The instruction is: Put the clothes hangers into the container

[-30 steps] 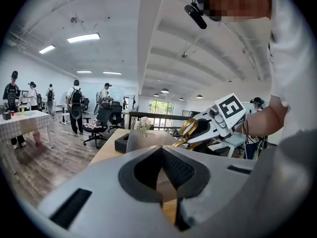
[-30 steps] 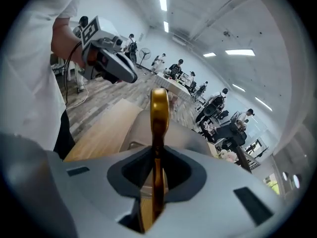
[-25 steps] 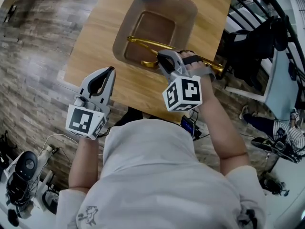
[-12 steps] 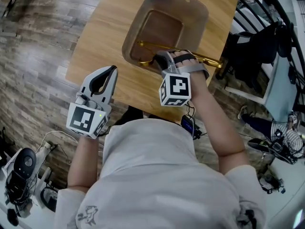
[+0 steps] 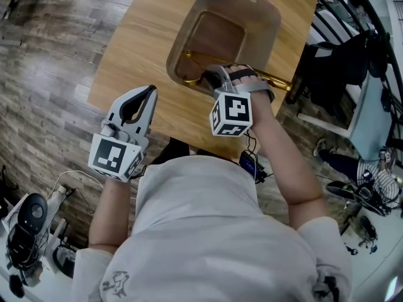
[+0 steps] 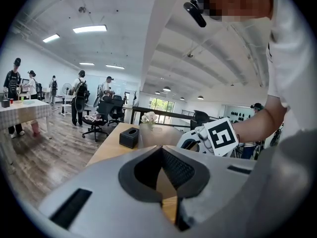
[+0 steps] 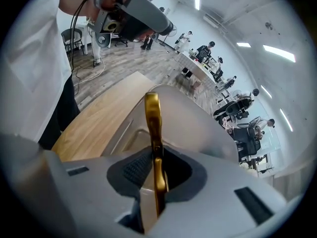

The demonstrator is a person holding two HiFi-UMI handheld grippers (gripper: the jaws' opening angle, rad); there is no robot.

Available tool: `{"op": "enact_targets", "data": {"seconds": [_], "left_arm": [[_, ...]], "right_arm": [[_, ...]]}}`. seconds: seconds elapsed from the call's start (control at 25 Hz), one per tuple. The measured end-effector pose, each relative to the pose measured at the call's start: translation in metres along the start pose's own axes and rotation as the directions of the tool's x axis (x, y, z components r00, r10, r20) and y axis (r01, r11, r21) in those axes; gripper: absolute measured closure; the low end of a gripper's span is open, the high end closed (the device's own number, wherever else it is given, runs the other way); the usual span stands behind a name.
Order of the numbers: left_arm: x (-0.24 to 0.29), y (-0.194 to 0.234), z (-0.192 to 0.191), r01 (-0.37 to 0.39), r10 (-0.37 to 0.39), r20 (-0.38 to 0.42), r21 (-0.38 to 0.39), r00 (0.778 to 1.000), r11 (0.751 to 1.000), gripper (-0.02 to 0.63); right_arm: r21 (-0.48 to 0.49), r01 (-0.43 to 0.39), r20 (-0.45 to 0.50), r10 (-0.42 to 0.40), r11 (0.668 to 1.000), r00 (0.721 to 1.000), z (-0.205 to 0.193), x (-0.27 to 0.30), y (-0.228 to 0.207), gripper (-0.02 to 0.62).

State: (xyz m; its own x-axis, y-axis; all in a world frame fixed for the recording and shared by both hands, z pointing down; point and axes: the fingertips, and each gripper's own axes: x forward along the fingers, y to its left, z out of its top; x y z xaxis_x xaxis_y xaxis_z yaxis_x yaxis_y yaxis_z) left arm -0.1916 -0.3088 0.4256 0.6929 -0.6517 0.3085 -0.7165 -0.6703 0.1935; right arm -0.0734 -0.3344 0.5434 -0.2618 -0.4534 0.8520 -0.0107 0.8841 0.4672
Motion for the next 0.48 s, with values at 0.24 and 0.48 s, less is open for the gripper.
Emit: {"op": "enact_targets", "data": {"seconds": [0.24, 0.48], "left_arm": [[-0.0028, 0.0019, -0.0043, 0.000, 0.000, -0.010, -0.001, 1.000, 1.000, 0.600], [0.0002, -0.0003, -0.0035, -0.004, 0.004, -0.010, -0.003, 1.000, 1.000, 0.600]], "right_arm": [[0.033, -0.029, 0.018, 0.028, 0.999, 0.999, 0.0046, 0.0051, -0.0010, 0.515], [0.044, -0.042, 0.027, 0.041, 0.998, 0.999, 0.0010, 0.0089, -0.0031, 0.508]]}}
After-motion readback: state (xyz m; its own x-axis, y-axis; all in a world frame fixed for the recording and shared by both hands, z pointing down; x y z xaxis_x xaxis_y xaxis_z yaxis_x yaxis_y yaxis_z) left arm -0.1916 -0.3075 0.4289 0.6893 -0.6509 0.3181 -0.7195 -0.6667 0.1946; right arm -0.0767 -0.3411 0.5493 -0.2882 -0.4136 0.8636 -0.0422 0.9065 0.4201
